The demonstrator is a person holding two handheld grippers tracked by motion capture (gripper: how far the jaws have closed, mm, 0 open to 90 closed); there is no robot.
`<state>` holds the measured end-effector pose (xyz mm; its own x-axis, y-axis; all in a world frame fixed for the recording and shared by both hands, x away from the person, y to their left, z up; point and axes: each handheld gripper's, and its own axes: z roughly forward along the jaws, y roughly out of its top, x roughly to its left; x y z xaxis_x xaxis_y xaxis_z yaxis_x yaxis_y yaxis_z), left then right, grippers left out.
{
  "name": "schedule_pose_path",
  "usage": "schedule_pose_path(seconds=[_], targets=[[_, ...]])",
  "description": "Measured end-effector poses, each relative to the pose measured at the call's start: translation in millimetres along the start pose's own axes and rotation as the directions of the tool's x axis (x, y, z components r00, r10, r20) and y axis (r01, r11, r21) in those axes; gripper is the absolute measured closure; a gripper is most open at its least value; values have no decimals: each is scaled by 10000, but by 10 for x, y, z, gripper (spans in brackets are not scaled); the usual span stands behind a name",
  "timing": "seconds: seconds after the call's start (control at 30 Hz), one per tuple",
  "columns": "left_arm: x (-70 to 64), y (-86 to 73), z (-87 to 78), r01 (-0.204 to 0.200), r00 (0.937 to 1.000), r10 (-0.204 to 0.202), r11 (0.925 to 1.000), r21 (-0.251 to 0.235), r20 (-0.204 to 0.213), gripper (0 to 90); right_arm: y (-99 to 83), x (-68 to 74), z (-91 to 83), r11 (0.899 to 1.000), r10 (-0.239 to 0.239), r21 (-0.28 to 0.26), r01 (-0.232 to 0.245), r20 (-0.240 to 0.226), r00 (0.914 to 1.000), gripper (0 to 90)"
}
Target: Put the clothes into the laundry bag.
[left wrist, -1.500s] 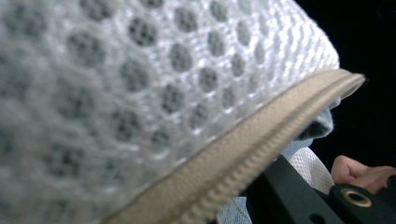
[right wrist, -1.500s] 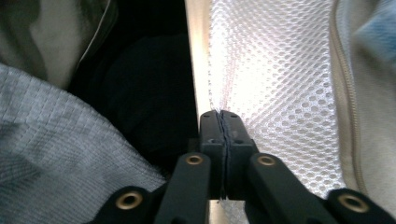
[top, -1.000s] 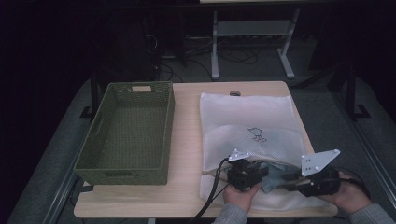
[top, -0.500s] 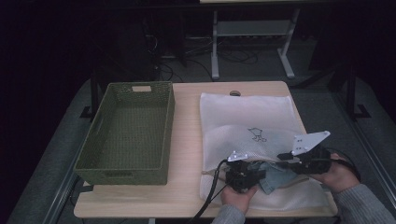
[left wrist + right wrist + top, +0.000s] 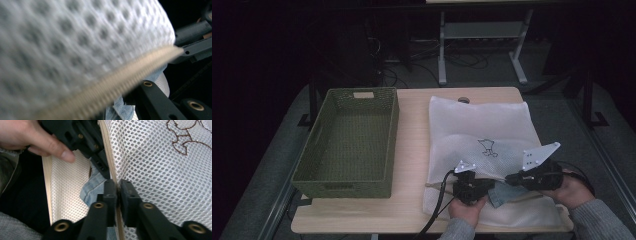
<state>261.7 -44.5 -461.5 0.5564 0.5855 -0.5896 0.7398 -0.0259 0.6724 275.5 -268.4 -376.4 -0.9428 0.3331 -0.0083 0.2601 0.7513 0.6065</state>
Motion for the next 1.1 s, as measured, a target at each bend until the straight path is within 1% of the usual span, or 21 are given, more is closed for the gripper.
schedule_pose_path(seconds=[0.03, 0.07, 0.1, 0.13, 0.23, 0.3, 0.37, 0.43, 0.5, 0.6, 0.63, 0.73, 0.83, 0.93, 1.03, 1.07, 1.1], targets=[[0, -4, -10, -54, 10000, 54, 10000, 34, 10, 797, -2, -2, -3, 10000, 64, -40, -63, 28, 10000, 752], [-2, -6, -13, -69, 10000, 69, 10000, 36, 14, 777, -8, -3, -10, 9999, 62, -91, -61, 49, 10000, 711], [-5, -8, -14, -92, 10000, 92, 9999, 91, -1, 755, -9, 2, -20, 9999, 66, -103, -64, 148, 9999, 657], [-3, -10, -7, -94, 10000, 94, 9999, 127, -26, 741, -10, 11, -43, 9998, 36, -185, -31, 300, 9995, 641], [10, -10, 10, -90, 9999, 91, 9998, 173, -52, 736, -15, 77, -149, 9969, 2, -780, 23, 323, 9995, 611], [16, -8, 24, -68, 10000, 69, 9998, 176, -43, 771, -23, 169, -197, 9937, -229, -1095, 253, 234, 9995, 614], [16, -3, 33, -78, 10000, 79, 9999, 147, -48, 797, -33, 250, -182, 9935, -423, -1057, 432, 108, 9990, 608], [22, 4, 40, -27, 10000, 28, 9999, 159, -24, 810, -61, 345, -111, 9938, -631, -928, 610, -205, 9978, 597], [26, 11, 47, -85, 10000, 86, 9999, 133, -49, 820, -98, 438, 17, 9946, -821, -683, 780, -600, 9948, 588], [40, 28, 61, -35, 10000, 36, 9999, 146, -48, 831, -154, 560, 259, 9952, -974, -117, 967, -1117, 9890, 574], [43, 33, 66, -9, 10000, 9, 9999, 131, -62, 833, -167, 593, 333, 9946, -1026, 56, 1041, -1228, 9871, 572], [52, 62, 88, -16, 9999, 18, 9999, 136, -124, 837, -189, 650, 517, 9919, -1176, 287, 1234, -1534, 9811, 573], [76, 108, 120, 42, 9999, -40, 9999, 106, -107, 843, -181, 664, 649, 9886, -1325, 497, 1418, -1567, 9787, 575], [110, 175, 139, 47, 9998, -45, 9999, 108, -185, 847, -164, 638, 727, 9858, -1403, 733, 1510, -1341, 9810, 595], [160, 246, 154, 82, 9996, -79, 9999, 113, -285, 850, -141, 552, 813, 9863, -1296, 891, 1391, -1047, 9860, 647], [179, 273, 156, 79, 9994, -75, 9999, 127, -349, 852, -134, 517, 846, 9876, -1161, 933, 1265, -1089, 9872, 668], [200, 300, 160, 64, 9992, -59, 9999, 122, -383, 854, -127, 490, 868, 9894, -1115, 814, 1204, -1058, 9881, 704]])
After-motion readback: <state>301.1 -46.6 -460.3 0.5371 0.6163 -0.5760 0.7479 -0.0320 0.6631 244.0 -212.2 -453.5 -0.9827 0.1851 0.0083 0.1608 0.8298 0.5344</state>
